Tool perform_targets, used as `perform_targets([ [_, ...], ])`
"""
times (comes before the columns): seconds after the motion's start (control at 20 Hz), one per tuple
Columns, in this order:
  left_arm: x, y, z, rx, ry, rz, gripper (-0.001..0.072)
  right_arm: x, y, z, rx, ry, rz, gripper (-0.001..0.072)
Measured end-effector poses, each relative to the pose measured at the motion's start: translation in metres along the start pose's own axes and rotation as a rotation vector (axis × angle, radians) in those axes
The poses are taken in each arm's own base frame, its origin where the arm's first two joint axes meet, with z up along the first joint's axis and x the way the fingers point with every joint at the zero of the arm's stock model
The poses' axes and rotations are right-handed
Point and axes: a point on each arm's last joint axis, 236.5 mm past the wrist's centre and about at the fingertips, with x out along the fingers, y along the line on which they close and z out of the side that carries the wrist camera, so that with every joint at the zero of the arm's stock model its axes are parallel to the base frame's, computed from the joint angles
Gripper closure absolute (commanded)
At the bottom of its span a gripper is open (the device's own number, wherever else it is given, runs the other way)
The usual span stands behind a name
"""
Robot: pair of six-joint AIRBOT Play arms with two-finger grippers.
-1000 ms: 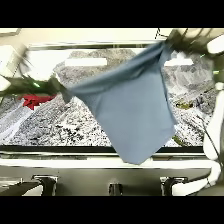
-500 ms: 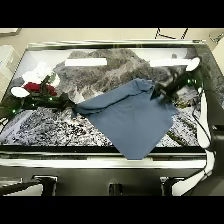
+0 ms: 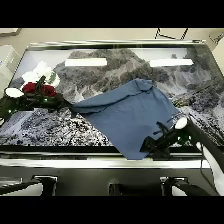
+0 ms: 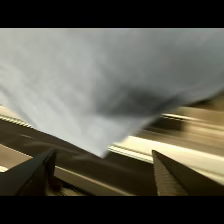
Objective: Fold the clothes and pants, and hang the long-sleeved shirts on hangers.
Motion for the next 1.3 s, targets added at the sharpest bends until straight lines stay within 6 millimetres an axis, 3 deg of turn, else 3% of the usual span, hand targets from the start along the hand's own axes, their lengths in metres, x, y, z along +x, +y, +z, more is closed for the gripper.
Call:
perform_targets([
  [0.1, 0.0, 0.0, 0.0, 0.007, 0.001, 0.0, 0.0688, 0.013, 0.009, -0.001, 0.011, -0.044, 0.06, 0.0044],
  [0.15, 0.0, 0.0, -0.001, 0.009, 0.003, -0.001, 0.0688, 0.02, 0.015, -0.004, 0.01, -0.049, 0.075, 0.0131],
  [0.2, 0.0, 0.0, -0.001, 0.011, 0.004, -0.001, 0.0688, 0.027, 0.019, -0.005, 0.007, -0.056, 0.082, 0.0355],
  [0.25, -0.001, 0.0, -0.001, 0.013, 0.003, -0.001, 0.0689, 0.033, 0.023, 0.0, 0.001, -0.083, 0.081, 0.0684],
  [0.4, -0.01, -0.009, 0.005, 0.054, -0.024, -0.006, 0.069, 0.031, 0.046, 0.019, -0.056, -0.174, 0.095, 0.0676],
  [0.5, -0.031, -0.029, 0.021, 0.131, -0.095, -0.011, 0.069, 0.002, 0.075, 0.04, -0.175, -0.275, 0.091, 0.0676],
  [0.55, -0.05, -0.045, 0.036, 0.181, -0.163, -0.013, 0.069, -0.023, 0.093, 0.051, -0.257, -0.345, 0.075, 0.0676],
  [0.65, -0.109, -0.092, 0.072, 0.301, -0.361, -0.018, 0.069, -0.101, 0.135, 0.07, -0.431, -0.552, 0.003, 0.0675],
  [0.75, -0.204, -0.157, 0.102, 0.422, -0.645, -0.03, 0.069, -0.22, 0.182, 0.076, -0.565, -0.885, -0.095, 0.0675],
  [0.85, -0.301, -0.218, 0.099, 0.52, -0.904, -0.047, 0.069, -0.352, 0.223, 0.039, -0.636, -1.252, -0.14, 0.0675],
  [0.95, -0.384, -0.273, 0.061, 0.607, -1.113, -0.068, 0.069, -0.458, 0.245, -0.031, -0.656, -1.569, -0.119, 0.0675],
  [1.0, -0.409, -0.294, 0.038, 0.644, -1.178, -0.077, 0.069, -0.489, 0.247, -0.063, -0.653, -1.67, -0.094, 0.0675],
  [1.1, -0.446, -0.329, -0.01, 0.718, -1.287, -0.094, 0.069, -0.527, 0.248, -0.112, -0.65, -1.806, -0.039, 0.0674],
  [1.2, -0.468, -0.35, -0.047, 0.771, -1.368, -0.1, 0.0689, -0.55, 0.249, -0.141, -0.65, -1.896, 0.003, 0.0674],
  [1.3, -0.479, -0.356, -0.063, 0.796, -1.414, -0.071, 0.069, -0.562, 0.252, -0.153, -0.655, -1.949, 0.03, 0.0674],
])
